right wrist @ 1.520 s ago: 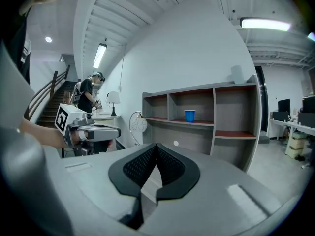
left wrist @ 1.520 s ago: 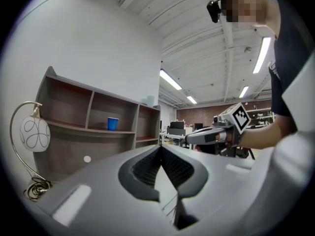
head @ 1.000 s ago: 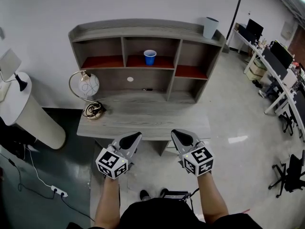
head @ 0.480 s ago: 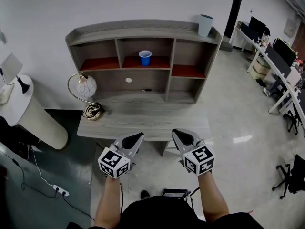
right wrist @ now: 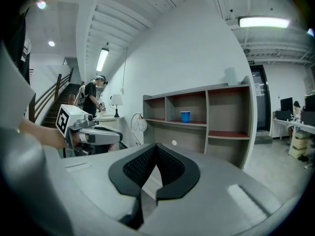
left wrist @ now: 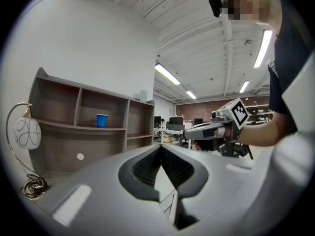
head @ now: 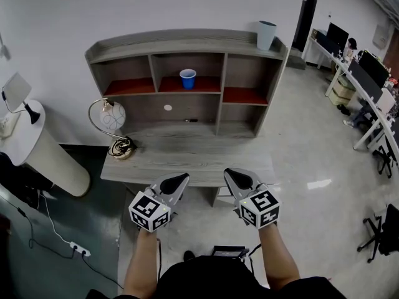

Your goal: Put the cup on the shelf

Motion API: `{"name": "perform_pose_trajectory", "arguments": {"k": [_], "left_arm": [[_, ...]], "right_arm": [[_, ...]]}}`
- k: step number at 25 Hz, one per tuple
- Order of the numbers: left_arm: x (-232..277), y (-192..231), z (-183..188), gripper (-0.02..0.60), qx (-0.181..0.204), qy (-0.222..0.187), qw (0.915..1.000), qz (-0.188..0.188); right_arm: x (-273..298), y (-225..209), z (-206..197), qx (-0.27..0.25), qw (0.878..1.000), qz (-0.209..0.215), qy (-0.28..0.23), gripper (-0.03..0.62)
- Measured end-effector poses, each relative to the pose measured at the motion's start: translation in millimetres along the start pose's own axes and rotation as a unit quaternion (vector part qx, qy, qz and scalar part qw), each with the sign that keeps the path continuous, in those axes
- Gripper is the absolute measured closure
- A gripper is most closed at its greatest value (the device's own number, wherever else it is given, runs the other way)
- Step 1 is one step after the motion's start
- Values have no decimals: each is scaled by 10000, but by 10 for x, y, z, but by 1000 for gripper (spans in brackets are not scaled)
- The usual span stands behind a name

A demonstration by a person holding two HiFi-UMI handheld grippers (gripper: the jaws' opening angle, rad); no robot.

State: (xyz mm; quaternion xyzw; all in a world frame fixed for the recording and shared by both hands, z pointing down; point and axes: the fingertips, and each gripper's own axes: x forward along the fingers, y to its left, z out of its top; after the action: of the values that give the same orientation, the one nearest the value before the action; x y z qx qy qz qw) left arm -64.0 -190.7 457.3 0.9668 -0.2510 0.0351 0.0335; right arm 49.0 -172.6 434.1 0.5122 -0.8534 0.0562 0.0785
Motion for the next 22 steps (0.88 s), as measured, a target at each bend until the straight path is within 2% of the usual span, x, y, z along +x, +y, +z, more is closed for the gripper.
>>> {"name": "perform_pose_trajectory", "arguments": {"k": [8,13,22], "left_arm": [[37,13,-9,583,-144,-30,9999,68],[22,52,53,583,-427,-253,9986,162],[60,49,42,583,-425,-197,9985,279]], "right_arm": [[-19,-95,8,68,10000,-55,-31,582],[-36,-121,1,65,10000,-44,-36,582],[-57,-174,17,18,10000,27,-53,582]]}}
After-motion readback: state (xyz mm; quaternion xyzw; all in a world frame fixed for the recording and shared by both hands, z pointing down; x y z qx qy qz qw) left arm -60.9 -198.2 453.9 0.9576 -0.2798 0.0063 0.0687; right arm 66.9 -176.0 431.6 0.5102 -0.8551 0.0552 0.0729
